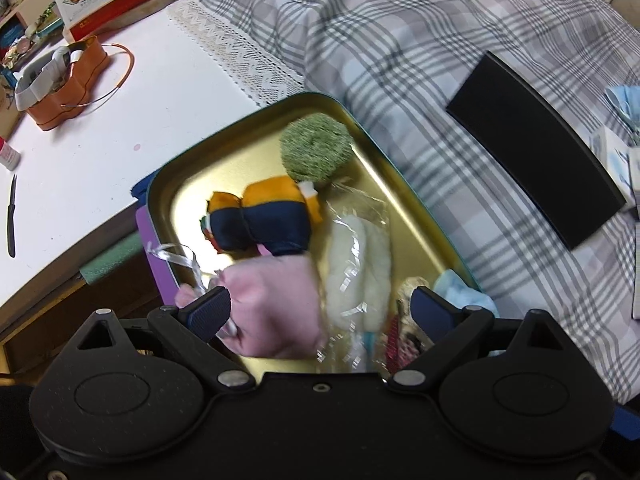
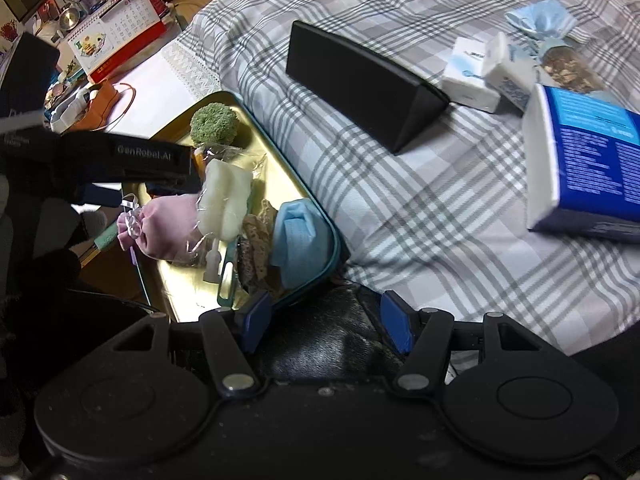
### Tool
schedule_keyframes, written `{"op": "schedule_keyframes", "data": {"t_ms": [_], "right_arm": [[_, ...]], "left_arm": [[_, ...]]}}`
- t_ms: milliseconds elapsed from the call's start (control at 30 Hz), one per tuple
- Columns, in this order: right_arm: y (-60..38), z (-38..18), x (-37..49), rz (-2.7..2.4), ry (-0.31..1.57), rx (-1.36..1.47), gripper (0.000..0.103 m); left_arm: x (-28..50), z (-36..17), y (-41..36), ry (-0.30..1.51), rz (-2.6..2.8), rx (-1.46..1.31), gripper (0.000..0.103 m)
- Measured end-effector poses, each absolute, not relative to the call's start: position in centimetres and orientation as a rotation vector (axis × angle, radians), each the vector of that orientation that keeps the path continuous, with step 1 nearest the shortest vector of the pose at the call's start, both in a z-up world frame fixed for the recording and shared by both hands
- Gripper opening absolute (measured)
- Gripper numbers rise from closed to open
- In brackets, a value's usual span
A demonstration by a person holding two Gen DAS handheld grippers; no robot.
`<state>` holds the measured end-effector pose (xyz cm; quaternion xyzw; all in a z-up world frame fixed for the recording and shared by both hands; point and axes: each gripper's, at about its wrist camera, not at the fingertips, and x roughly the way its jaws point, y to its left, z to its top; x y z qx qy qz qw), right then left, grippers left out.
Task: Organize soft objects
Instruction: 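Move both tools back toward the remaining items on the bed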
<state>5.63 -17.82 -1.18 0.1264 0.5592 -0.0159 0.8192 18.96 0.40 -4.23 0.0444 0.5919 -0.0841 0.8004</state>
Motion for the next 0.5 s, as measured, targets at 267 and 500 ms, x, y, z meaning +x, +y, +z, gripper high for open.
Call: {"op": "schedule_keyframes", "data": {"t_ms": [267, 500], "right_arm": [[-21.1, 0.7, 4.0, -0.107, 1.122, 0.289, 0.061], [-27.4, 4.1, 4.1, -0.27, 0.996, 0.319, 0.064]], "left_arm": [[15.5, -4.7, -2.2, 1.234, -0.24, 0.129, 0.093], [12.5, -4.6, -5.2, 1.182, -0.325, 0.22, 0.093]]}}
